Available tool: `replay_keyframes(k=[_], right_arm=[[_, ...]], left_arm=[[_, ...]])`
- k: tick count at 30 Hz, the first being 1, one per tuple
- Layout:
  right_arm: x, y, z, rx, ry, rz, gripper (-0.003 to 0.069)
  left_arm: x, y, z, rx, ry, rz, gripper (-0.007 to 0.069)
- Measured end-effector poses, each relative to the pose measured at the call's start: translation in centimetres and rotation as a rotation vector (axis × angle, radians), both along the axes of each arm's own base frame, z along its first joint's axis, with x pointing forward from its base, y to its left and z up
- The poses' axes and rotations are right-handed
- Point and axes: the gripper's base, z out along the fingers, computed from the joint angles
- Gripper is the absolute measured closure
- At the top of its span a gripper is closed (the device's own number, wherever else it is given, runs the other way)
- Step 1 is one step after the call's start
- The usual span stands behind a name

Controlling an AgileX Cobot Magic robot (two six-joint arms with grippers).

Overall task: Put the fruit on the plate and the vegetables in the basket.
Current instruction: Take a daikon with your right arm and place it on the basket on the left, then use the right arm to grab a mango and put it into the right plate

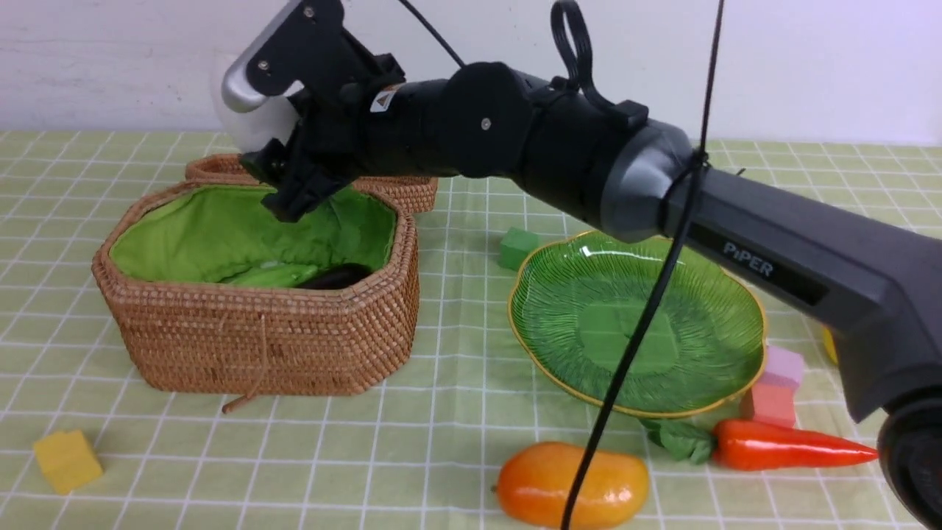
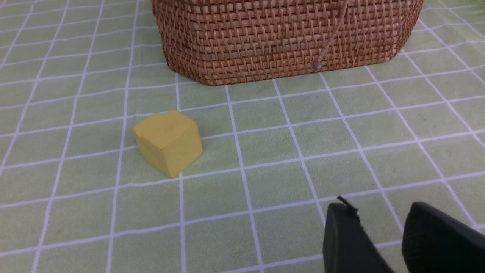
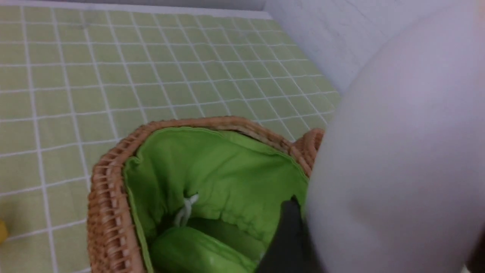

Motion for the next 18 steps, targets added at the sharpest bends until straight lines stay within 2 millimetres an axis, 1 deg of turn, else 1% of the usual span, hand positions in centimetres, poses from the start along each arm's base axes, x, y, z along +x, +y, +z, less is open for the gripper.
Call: replay_keyframes(k=[1,3,4,7,10,11,12,14,15,16,17,18], right_arm=[[0.2,-0.5,-0.2,0.005,0.025,-0.013,0.0007],[0.2,-0.9,-0.2,-0.003,0.052,-0.013,-0.0013],[0.1,-1.5,0.1,-0.014,0.072,-0.007,-0.0018],[-0.7,-3.3,2.3,-0.047,0.115,0.03,-0.0006],[-2.4,-6.2,4.9,-0.096,0.168,0.071,0.0028],[-3.0,-7.3,5.6,-0.114,0.187,0.081,0.0044],[-4.4,-8.9,7.1,-0.128,0.195,0.088,0.0067],[-6.7,-11.2,8.1,-0.167,0.221,0.094,0.0086],[-7.9,-12.1,8.0,-0.193,0.235,0.098,0.0091],[-8.7,-12.6,7.4,-0.224,0.253,0.101,0.0092],[-10.1,-13.5,6.6,-0.27,0.264,0.109,0.0095],[-10.9,-13.9,6.2,-0.295,0.259,0.118,0.0095]], left_arm=[[0.0,0.0,0.0,0.0,0.0,0.0,0.0396],[0.0,0.0,0.0,0.0,0.0,0.0,0.0396],[0.0,0.0,0.0,0.0,0.0,0.0,0.0396],[0.0,0.0,0.0,0.0,0.0,0.0,0.0396],[0.0,0.0,0.0,0.0,0.0,0.0,0.0396],[0.0,0.0,0.0,0.0,0.0,0.0,0.0396],[0.0,0.0,0.0,0.0,0.0,0.0,0.0396],[0.0,0.0,0.0,0.0,0.0,0.0,0.0391],[0.0,0.0,0.0,0.0,0.0,0.0,0.0389],[0.0,0.0,0.0,0.0,0.0,0.0,0.0388],[0.0,0.0,0.0,0.0,0.0,0.0,0.0388],[0.0,0.0,0.0,0.0,0.0,0.0,0.0388]])
